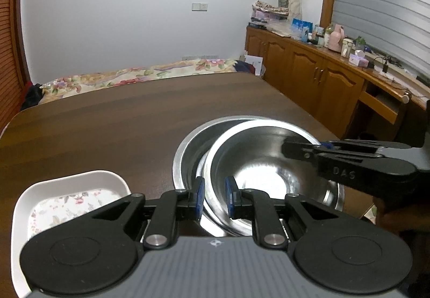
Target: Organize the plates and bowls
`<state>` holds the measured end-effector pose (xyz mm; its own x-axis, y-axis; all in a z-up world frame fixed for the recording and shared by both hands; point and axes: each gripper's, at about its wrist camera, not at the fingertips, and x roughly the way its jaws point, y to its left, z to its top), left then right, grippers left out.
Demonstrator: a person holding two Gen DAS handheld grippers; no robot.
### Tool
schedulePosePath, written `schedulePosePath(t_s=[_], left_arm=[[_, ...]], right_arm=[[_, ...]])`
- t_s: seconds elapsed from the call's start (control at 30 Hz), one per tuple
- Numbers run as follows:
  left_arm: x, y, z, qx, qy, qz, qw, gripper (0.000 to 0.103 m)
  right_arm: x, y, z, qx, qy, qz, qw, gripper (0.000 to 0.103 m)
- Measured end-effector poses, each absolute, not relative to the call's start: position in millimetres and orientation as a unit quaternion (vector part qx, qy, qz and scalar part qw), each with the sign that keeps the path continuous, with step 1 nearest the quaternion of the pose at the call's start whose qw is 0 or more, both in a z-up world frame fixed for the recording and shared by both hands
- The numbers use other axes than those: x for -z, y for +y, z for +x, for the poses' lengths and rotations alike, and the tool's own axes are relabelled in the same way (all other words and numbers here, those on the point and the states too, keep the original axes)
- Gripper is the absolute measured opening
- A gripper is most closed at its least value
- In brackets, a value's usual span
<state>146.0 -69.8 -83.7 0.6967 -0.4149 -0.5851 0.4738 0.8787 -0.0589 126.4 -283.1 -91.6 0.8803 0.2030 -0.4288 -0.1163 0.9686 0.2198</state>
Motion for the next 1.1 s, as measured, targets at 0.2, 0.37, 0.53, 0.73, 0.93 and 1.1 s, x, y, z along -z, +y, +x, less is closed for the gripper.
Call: schedulePosePath(t_s=[0.2, 0.37, 0.53, 0.73, 0.93, 1.1], left_arm=[[83, -71, 145, 0.242, 0.3, 0.054, 0.921, 0.018], [83, -71, 144, 0.238, 0.3, 0.05, 0.922, 0.018], [81, -70, 140, 0.238, 0.296, 0.04, 0.924, 0.018], [72, -63, 132, 0.236, 0.275, 0.03, 0.931, 0.018], [68, -62, 127, 0.224, 0.248, 0.034, 0.942, 0.028], [74, -61, 126, 0.212, 0.231, 0.038, 0.949, 0.056]], right_arm=[[91, -279, 128, -0.079, 0.23, 0.08, 0.967, 0.014], [90, -276, 129, -0.075, 0.229, 0.067, 0.968, 0.014], [89, -272, 130, -0.074, 0.228, 0.048, 0.97, 0.015], [79, -271, 125, -0.072, 0.202, 0.034, 0.976, 0.037], [73, -278, 115, -0.063, 0.179, 0.036, 0.981, 0.037], [81, -282, 113, -0.049, 0.171, 0.037, 0.983, 0.051]])
